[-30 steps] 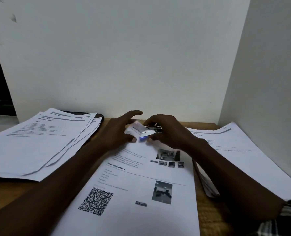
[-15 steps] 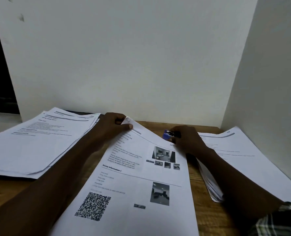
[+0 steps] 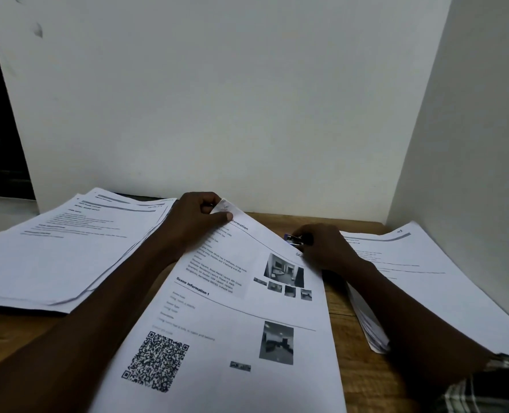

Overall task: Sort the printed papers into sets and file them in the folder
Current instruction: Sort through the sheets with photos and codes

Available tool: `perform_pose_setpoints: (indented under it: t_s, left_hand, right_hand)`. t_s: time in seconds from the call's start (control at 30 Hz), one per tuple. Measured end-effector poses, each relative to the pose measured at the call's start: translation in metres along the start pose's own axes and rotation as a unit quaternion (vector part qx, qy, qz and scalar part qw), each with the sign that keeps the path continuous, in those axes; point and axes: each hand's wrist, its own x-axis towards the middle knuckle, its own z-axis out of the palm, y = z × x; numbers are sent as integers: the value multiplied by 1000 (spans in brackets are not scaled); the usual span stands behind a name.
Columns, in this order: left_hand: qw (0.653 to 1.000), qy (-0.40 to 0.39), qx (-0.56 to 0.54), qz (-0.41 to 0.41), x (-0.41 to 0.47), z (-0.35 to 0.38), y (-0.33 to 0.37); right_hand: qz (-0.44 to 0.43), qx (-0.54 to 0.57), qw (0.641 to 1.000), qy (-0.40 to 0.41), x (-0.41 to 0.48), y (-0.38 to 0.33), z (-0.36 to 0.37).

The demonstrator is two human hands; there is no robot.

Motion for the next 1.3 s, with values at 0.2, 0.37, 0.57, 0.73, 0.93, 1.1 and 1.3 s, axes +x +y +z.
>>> perform_pose_setpoints:
  t_s: [0.2,0.37,0.57,0.73,0.93,1.1,1.3]
  left_hand:
    - [996,-16,-82,-9,-4,0,4]
    - [978,-67,-191,-57,-6,4,7]
    - [960,-104,-241,-101,-5,5,8]
    - [959,-107,-244,-100,-6,5,11]
    - [960,-106,-243,-90,-7,6,12]
    - [975,-49,-209,-52,-6,8,10]
    - [990,21,-139,-13,-8,13,11]
  right_hand:
    - [-90,137,985,51,-16,-49,-28]
    - [-112,148,982,45,-21,-81,-24]
    - [-111,155,979,77,-20,-78,-24]
    - [-106,151,980,77,-20,-81,-26]
    - [-106,152,979,82,-21,-82,-26]
    - [-106,156,977,99,-20,-84,-27]
    - [-106,160,976,108,-21,-86,-28]
